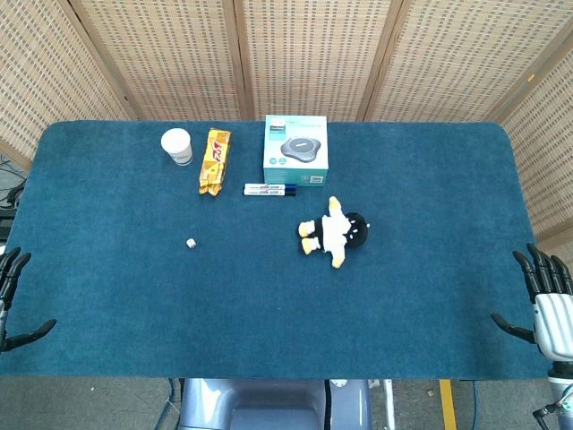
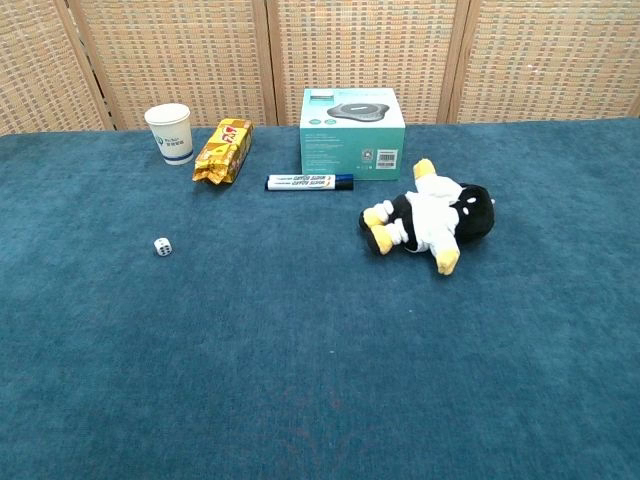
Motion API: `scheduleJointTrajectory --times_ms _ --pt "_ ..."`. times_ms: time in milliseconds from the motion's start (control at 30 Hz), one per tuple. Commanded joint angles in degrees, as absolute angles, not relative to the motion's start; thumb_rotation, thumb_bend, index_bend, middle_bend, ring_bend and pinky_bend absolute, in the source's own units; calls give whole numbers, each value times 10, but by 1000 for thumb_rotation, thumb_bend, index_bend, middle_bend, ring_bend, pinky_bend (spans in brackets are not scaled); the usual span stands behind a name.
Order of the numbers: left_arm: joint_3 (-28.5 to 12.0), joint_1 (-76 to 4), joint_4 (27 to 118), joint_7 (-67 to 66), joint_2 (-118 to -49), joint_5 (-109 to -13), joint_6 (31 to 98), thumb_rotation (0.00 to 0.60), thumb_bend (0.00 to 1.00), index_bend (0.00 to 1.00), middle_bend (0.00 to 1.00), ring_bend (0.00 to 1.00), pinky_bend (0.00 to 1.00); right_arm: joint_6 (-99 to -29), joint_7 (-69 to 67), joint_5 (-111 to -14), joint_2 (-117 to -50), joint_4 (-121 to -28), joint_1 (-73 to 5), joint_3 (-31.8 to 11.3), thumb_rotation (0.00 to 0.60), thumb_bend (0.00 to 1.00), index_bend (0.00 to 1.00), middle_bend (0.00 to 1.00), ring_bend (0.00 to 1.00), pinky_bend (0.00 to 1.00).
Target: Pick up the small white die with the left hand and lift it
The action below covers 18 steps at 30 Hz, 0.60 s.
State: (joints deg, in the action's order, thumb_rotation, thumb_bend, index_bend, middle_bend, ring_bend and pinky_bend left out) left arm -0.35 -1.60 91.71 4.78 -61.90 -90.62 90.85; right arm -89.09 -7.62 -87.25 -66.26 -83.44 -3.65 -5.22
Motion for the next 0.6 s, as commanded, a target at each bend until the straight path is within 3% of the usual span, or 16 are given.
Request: scheduleJointTrajectory --times_ms 33,400,500,600 --pt "-2 -16 917 48 -619 -908 907 600 0 0 0 0 0 -890 -77 -872 -662 -835 -37 -52 600 2 9 0 0 0" --pt "-1 -27 922 58 -613 -909 885 600 0 0 0 0 0 -884 -84 -867 -659 -837 -37 -53 600 2 9 0 0 0" --pt "-14 -57 933 54 -610 -898 843 600 1 0 0 0 0 -881 -87 -865 -658 -837 -39 -54 600 2 9 0 0 0" --pt "-40 -113 950 39 -608 -871 763 600 84 17 0 0 0 -875 -89 -862 -657 -836 -41 -54 600 2 9 0 0 0"
